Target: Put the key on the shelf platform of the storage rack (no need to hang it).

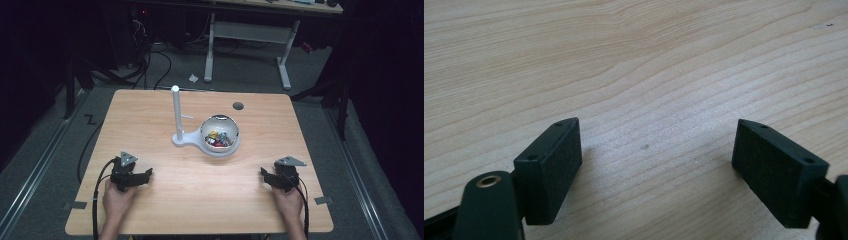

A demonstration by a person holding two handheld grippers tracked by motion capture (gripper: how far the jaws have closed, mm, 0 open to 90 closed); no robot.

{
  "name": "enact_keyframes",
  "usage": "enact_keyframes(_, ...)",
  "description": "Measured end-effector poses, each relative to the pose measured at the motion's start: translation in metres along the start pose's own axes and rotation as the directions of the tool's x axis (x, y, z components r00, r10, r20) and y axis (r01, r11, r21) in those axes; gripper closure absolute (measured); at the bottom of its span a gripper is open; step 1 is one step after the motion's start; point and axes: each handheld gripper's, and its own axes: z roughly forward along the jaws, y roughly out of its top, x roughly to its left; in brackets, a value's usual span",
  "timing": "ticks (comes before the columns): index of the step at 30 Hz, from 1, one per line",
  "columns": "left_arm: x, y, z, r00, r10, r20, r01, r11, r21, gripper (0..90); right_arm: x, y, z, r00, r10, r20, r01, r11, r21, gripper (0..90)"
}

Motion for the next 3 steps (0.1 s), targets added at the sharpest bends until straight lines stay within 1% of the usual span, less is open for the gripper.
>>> enact_keyframes(1, -0.0005, -0.0004, -0.0004, 1.0, -0.009, -0.002, 0.009, 1.0, 0.002, 20.3, 0.0, 0.0, 0.0, 1.0, 0.0, 0.0, 0.0, 1.0, 0.0, 38.6)
enact_keyframes(3, -0.0005, -0.0005, -0.0007, 1.0, -0.009, -0.001, 0.009, 1.0, 0.004, 20.2, 0.0, 0.0, 0.0, 1.0, 0.0, 0.0, 0.0, 1.0, 0.0, 38.6)
